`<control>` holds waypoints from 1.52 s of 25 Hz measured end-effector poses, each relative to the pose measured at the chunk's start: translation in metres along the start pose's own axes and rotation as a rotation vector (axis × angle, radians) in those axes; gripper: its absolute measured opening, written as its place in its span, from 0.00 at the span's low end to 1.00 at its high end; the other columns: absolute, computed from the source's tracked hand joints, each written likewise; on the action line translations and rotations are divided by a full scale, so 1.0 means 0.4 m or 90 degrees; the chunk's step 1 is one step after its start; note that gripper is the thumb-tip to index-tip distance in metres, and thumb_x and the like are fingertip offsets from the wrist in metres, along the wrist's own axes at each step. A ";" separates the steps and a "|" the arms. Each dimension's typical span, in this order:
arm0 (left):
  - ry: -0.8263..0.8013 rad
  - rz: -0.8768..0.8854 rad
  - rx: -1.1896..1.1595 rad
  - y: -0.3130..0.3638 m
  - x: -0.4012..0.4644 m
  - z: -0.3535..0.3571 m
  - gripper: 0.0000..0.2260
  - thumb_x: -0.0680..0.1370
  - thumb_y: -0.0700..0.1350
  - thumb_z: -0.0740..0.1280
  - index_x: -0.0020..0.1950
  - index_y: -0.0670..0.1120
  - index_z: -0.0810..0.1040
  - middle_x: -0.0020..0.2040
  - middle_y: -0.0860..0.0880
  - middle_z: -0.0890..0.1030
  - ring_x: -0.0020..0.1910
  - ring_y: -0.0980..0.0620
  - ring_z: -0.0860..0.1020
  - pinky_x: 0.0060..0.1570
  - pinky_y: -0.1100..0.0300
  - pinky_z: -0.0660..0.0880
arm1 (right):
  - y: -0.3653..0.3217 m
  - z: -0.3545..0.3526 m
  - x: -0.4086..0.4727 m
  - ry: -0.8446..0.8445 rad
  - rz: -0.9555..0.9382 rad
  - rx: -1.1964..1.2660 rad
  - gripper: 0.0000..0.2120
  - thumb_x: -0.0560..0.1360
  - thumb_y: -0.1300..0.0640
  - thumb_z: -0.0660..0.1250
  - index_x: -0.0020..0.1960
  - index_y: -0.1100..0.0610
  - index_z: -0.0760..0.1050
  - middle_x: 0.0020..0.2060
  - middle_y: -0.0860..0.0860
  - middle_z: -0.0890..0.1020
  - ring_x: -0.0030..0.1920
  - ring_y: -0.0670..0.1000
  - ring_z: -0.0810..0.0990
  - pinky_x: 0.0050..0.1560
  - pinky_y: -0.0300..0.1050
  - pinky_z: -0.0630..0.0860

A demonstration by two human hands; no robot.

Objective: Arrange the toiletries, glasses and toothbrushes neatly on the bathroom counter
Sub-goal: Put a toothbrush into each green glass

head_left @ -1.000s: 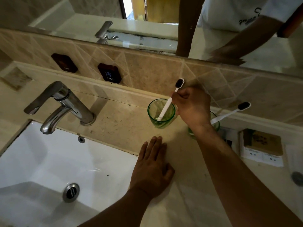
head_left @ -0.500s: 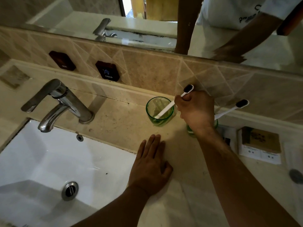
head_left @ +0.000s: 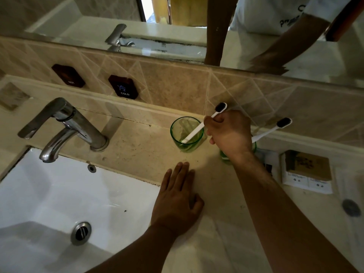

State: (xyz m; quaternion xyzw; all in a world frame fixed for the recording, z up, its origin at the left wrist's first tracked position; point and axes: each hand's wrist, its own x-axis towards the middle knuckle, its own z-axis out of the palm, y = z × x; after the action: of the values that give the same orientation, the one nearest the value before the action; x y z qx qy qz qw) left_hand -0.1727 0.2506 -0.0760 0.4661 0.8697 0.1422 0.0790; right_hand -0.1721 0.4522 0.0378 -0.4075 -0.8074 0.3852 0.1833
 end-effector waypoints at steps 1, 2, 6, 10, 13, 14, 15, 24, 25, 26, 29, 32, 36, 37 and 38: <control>-0.002 -0.001 0.001 0.000 0.000 0.000 0.34 0.78 0.62 0.53 0.81 0.49 0.53 0.82 0.50 0.48 0.81 0.53 0.43 0.77 0.53 0.43 | -0.001 -0.002 -0.003 -0.008 -0.001 -0.002 0.18 0.75 0.50 0.66 0.31 0.58 0.82 0.25 0.52 0.83 0.23 0.47 0.81 0.41 0.42 0.79; -0.001 0.000 0.002 0.000 0.000 0.000 0.34 0.78 0.62 0.53 0.81 0.49 0.53 0.82 0.50 0.48 0.81 0.53 0.42 0.78 0.53 0.43 | -0.002 -0.003 -0.006 -0.015 -0.003 0.000 0.18 0.75 0.50 0.66 0.31 0.58 0.82 0.25 0.52 0.83 0.23 0.46 0.80 0.40 0.40 0.78; -0.004 -0.003 0.003 0.000 -0.001 0.001 0.34 0.78 0.62 0.54 0.81 0.50 0.52 0.82 0.50 0.48 0.81 0.54 0.42 0.77 0.53 0.42 | 0.002 -0.001 -0.004 -0.019 -0.007 0.019 0.18 0.76 0.51 0.66 0.32 0.58 0.82 0.25 0.52 0.83 0.22 0.44 0.80 0.34 0.37 0.75; -0.008 -0.001 0.005 0.001 0.002 0.000 0.34 0.78 0.62 0.53 0.81 0.50 0.52 0.82 0.50 0.49 0.81 0.53 0.42 0.77 0.51 0.45 | 0.003 0.004 0.007 -0.029 -0.012 0.026 0.18 0.76 0.52 0.65 0.31 0.59 0.82 0.26 0.53 0.84 0.22 0.47 0.81 0.35 0.41 0.78; -0.007 -0.001 0.007 0.000 0.001 0.001 0.34 0.78 0.62 0.53 0.81 0.49 0.52 0.82 0.49 0.49 0.81 0.52 0.43 0.77 0.51 0.45 | 0.005 0.006 0.007 -0.024 -0.016 0.020 0.19 0.76 0.52 0.65 0.30 0.59 0.81 0.24 0.52 0.83 0.22 0.48 0.81 0.37 0.43 0.79; -0.009 -0.003 0.007 0.000 0.000 0.001 0.34 0.78 0.63 0.53 0.81 0.50 0.52 0.82 0.50 0.49 0.81 0.53 0.43 0.77 0.51 0.45 | 0.004 0.006 0.007 -0.023 -0.013 0.025 0.19 0.76 0.52 0.65 0.30 0.60 0.81 0.24 0.53 0.83 0.22 0.48 0.81 0.37 0.44 0.80; -0.011 -0.004 0.005 0.001 0.000 0.002 0.34 0.78 0.63 0.52 0.81 0.50 0.51 0.82 0.50 0.48 0.81 0.53 0.43 0.77 0.51 0.45 | 0.003 0.003 0.006 -0.024 -0.012 0.027 0.19 0.76 0.51 0.65 0.30 0.60 0.81 0.25 0.53 0.83 0.22 0.48 0.80 0.37 0.44 0.79; -0.016 -0.007 0.005 0.000 0.000 0.003 0.34 0.78 0.63 0.53 0.81 0.50 0.53 0.82 0.50 0.48 0.80 0.54 0.41 0.78 0.50 0.47 | 0.059 -0.112 -0.137 0.184 0.081 0.092 0.11 0.76 0.48 0.67 0.39 0.50 0.81 0.30 0.43 0.81 0.35 0.35 0.80 0.34 0.25 0.69; -0.011 -0.005 0.004 0.000 0.000 0.004 0.34 0.78 0.62 0.54 0.81 0.49 0.54 0.82 0.50 0.49 0.81 0.53 0.43 0.78 0.50 0.47 | 0.082 -0.123 -0.152 0.231 0.093 0.106 0.09 0.76 0.48 0.68 0.40 0.50 0.81 0.31 0.42 0.81 0.35 0.35 0.79 0.35 0.24 0.68; -0.009 -0.002 0.005 0.001 0.000 0.004 0.33 0.78 0.61 0.54 0.81 0.49 0.55 0.82 0.49 0.50 0.81 0.53 0.44 0.78 0.50 0.48 | 0.110 -0.131 -0.162 0.262 0.106 0.119 0.09 0.76 0.49 0.69 0.40 0.51 0.81 0.31 0.42 0.81 0.34 0.35 0.79 0.34 0.24 0.68; -0.010 -0.001 0.008 0.000 0.001 0.003 0.33 0.78 0.61 0.54 0.80 0.49 0.55 0.82 0.49 0.50 0.81 0.53 0.44 0.78 0.51 0.46 | 0.177 -0.137 -0.156 0.290 0.138 0.159 0.11 0.75 0.48 0.70 0.40 0.55 0.81 0.32 0.45 0.81 0.33 0.38 0.78 0.34 0.25 0.68; -0.011 -0.006 0.008 -0.001 0.002 0.001 0.33 0.78 0.62 0.54 0.81 0.50 0.54 0.82 0.50 0.48 0.80 0.54 0.42 0.78 0.53 0.44 | 0.196 -0.142 -0.136 0.283 0.119 0.130 0.11 0.75 0.51 0.70 0.37 0.54 0.78 0.29 0.45 0.78 0.31 0.36 0.77 0.34 0.24 0.66; -0.008 -0.003 0.002 -0.001 0.001 0.003 0.33 0.78 0.61 0.55 0.80 0.49 0.55 0.82 0.50 0.50 0.81 0.53 0.44 0.78 0.52 0.45 | 0.204 -0.143 -0.115 0.257 0.092 0.095 0.12 0.75 0.51 0.70 0.33 0.50 0.76 0.26 0.44 0.77 0.29 0.40 0.76 0.35 0.30 0.66; -0.006 -0.003 0.002 0.000 0.001 0.003 0.33 0.78 0.61 0.54 0.80 0.49 0.56 0.82 0.50 0.51 0.81 0.53 0.44 0.78 0.52 0.46 | 0.208 -0.142 -0.109 0.250 0.103 0.088 0.11 0.74 0.50 0.70 0.34 0.50 0.77 0.27 0.44 0.77 0.29 0.41 0.76 0.36 0.32 0.67; -0.004 -0.001 0.004 0.000 0.000 0.003 0.33 0.78 0.61 0.54 0.80 0.49 0.56 0.82 0.49 0.51 0.81 0.53 0.45 0.78 0.51 0.47 | 0.210 -0.140 -0.103 0.244 0.112 0.079 0.11 0.74 0.49 0.69 0.35 0.51 0.78 0.28 0.44 0.78 0.30 0.42 0.76 0.37 0.34 0.67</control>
State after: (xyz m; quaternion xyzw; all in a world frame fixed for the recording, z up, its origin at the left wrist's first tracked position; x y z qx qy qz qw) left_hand -0.1723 0.2508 -0.0771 0.4660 0.8703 0.1378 0.0808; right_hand -0.0697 0.4771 0.0092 -0.5300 -0.6940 0.3644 0.3236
